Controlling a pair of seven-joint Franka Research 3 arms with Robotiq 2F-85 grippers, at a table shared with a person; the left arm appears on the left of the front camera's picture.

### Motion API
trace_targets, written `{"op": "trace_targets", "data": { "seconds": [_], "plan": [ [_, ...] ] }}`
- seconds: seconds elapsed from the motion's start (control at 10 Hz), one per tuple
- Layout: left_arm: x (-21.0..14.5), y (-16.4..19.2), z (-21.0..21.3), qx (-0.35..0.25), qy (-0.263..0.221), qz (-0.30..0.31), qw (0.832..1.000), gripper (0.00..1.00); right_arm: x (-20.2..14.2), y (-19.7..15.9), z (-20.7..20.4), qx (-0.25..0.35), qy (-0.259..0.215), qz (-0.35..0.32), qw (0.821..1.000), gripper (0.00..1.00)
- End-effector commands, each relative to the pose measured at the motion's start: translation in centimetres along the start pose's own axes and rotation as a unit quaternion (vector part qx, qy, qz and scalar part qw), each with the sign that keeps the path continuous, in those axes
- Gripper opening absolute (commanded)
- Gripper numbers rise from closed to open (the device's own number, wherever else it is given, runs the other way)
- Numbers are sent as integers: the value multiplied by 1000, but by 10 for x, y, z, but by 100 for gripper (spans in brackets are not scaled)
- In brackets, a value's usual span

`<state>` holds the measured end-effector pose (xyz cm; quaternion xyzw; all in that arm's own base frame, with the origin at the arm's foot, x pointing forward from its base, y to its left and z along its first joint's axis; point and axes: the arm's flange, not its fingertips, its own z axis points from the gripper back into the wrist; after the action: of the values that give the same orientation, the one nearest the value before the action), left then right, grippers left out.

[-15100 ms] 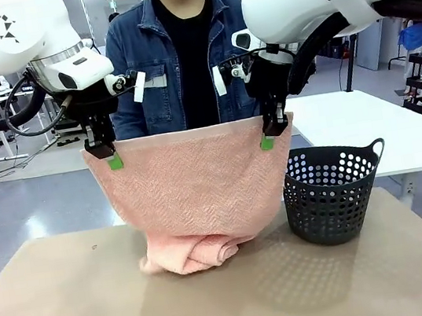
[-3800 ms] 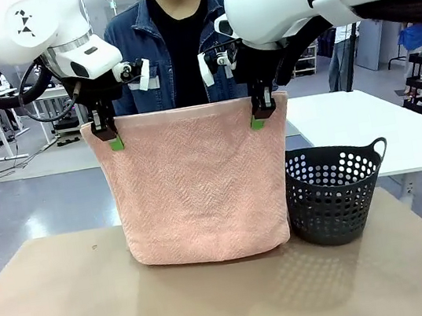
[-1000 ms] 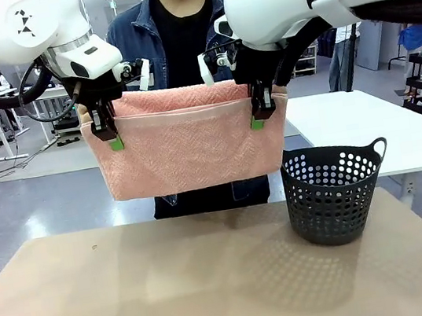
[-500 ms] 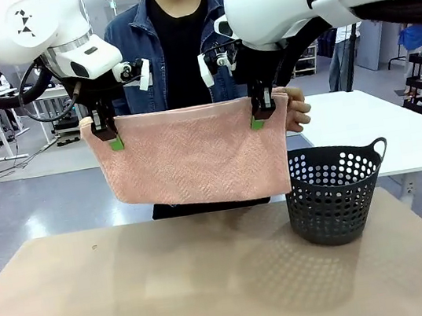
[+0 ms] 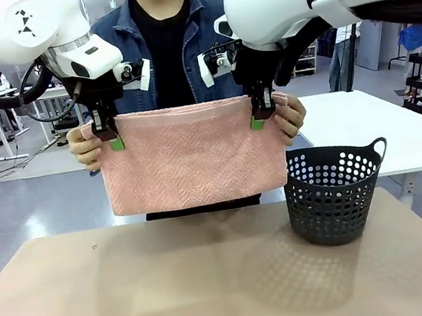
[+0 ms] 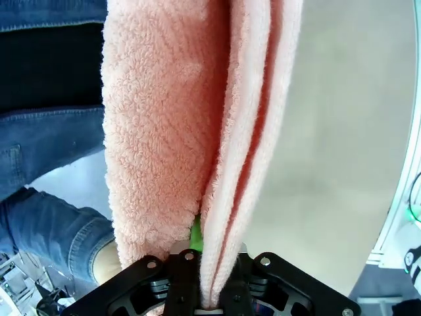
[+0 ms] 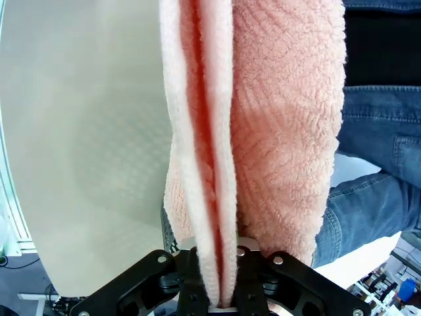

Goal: Fold the towel.
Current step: Release the end of the 100 cm Hotel Towel you were holding.

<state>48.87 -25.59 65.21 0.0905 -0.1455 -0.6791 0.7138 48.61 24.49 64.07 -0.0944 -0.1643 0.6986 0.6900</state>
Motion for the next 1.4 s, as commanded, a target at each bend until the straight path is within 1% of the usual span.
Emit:
{"op": "trace_targets", "data": {
  "seconds": [0.0,0.9,1.0,1.1,1.2,1.3],
  "plan": [
    [-2,1,0,1,0,1,1000,0,-1,0,2,-1,0,-1,1000,0],
    [-2,1,0,1,0,1,1000,0,-1,0,2,-1,0,-1,1000,0],
    [0,0,0,0,0,0,1000,36,0,0,0,0,0,0,1000,13],
    [-1,-1,3,12,8,7,1000,40,-2,0,3,-4,-4,-5,1000,40],
    [-1,-4,7,14,2,8,1000,72,-4,1,6,-2,-14,-9,1000,48],
    [-3,-4,15,21,-2,30,999,77,-8,2,13,-5,-22,-15,1000,75]
  ]
}}
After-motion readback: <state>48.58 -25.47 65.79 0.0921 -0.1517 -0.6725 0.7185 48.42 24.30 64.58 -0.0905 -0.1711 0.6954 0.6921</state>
